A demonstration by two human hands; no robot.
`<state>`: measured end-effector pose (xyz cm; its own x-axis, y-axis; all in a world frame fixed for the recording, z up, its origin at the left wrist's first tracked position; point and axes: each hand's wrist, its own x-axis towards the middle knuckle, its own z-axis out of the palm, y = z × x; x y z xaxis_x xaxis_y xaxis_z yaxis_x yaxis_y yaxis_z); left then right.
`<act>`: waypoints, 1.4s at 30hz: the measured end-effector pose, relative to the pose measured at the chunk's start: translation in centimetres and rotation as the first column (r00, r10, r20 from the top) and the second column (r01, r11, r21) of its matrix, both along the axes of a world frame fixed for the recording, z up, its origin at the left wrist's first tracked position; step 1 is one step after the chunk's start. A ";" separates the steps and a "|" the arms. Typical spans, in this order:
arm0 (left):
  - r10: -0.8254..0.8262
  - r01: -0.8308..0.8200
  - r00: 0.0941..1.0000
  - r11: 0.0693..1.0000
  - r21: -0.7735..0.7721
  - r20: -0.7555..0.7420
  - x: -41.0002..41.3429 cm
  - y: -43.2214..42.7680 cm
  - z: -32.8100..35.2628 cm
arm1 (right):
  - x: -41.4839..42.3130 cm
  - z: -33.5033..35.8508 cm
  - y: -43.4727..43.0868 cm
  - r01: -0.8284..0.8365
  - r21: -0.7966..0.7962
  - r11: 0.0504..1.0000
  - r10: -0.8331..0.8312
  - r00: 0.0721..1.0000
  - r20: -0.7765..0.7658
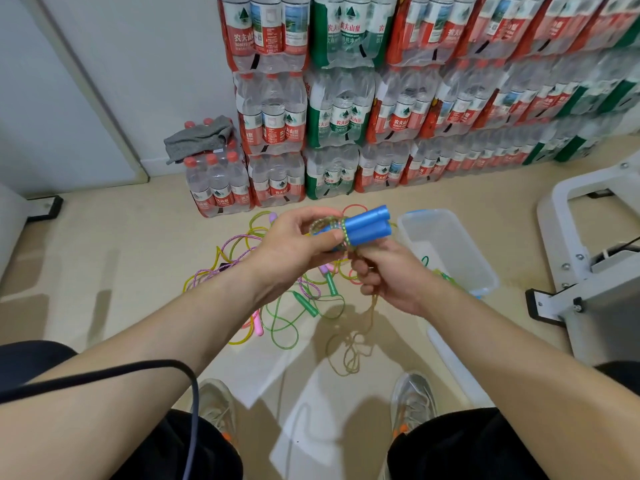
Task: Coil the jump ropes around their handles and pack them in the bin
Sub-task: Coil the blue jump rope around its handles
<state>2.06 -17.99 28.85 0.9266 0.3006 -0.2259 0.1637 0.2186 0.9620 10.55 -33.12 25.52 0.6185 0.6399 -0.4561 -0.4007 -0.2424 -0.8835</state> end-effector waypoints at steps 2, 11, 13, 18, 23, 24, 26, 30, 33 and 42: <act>0.102 -0.099 0.994 0.992 0.075 -0.039 0.2 0.2 -0.5 | -1.0 -0.5 0.9 -0.011 -0.094 0.996 0.025 0.988 0.155; 0.244 -0.170 0.970 0.627 0.760 0.016 0.5 2.0 -2.6 | -1.7 1.3 1.3 -0.036 -0.445 0.895 0.372 0.610 0.700; 0.246 -0.166 0.969 0.596 0.786 0.018 0.5 2.1 -2.6 | -1.5 2.0 1.3 -0.013 -0.481 0.877 0.411 0.542 0.733; 0.175 -0.084 0.984 0.565 0.821 -0.020 0.6 2.2 -2.5 | -0.9 3.8 1.2 0.034 -0.574 0.818 0.521 0.379 0.765; -0.114 0.164 0.986 0.601 0.782 -0.120 0.3 1.8 -2.0 | 0.8 5.4 0.5 -0.002 -0.522 0.853 0.488 0.357 0.797; -0.166 0.199 0.979 0.615 0.763 -0.121 0.3 1.7 -1.9 | 1.2 5.6 0.4 -0.039 -0.478 0.877 0.452 0.399 0.798; -0.258 0.259 0.960 0.673 0.693 -0.109 0.1 1.7 -1.3 | 1.7 5.7 0.1 -0.124 -0.368 0.921 0.379 0.493 0.783; -0.387 0.378 0.918 0.798 0.470 -0.082 -0.4 1.7 0.1 | 3.0 5.8 -0.7 -0.198 -0.132 0.971 0.234 0.691 0.684; -0.383 0.368 0.924 0.891 0.265 0.009 -0.8 1.4 0.4 | 3.6 5.0 -1.1 -0.154 0.044 0.987 0.115 0.871 0.478; 0.031 -0.027 0.996 0.998 -0.056 0.082 -0.5 0.9 0.5 | 0.7 1.4 1.2 0.012 -0.003 1.000 -0.011 0.963 0.270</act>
